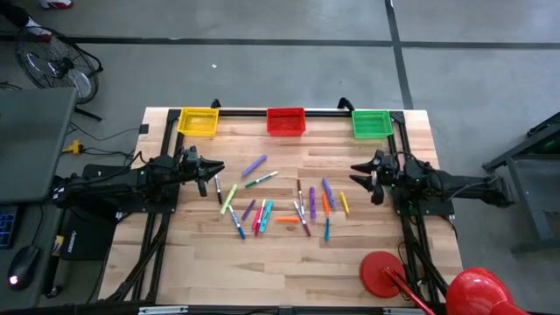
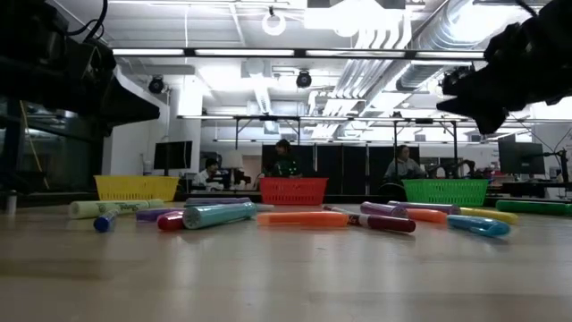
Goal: Pick & Place Markers
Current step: Put the green highlighter into the green bin
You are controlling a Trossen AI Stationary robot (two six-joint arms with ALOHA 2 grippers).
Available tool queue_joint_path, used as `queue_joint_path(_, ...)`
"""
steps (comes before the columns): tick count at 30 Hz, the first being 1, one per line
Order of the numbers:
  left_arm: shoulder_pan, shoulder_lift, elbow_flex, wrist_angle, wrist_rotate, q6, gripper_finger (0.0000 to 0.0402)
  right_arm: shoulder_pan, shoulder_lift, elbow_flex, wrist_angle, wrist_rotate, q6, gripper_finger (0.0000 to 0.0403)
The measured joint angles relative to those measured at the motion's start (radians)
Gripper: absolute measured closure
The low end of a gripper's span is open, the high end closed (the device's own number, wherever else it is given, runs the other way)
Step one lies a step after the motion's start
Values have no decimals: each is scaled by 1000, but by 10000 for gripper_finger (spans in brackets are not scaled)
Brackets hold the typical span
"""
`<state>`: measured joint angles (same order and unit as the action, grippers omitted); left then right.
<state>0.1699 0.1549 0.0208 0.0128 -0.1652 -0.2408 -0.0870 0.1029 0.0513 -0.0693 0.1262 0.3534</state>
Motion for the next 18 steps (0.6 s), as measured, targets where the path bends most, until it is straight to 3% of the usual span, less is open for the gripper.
queue_joint_path(8, 0, 0, 0, 0, 0, 0, 337, 0, 121, 53, -73, 95, 164, 226)
queue_joint_path(18, 0, 0, 0, 0, 0, 0, 337, 0, 333, 296, -408, 249, 185, 226)
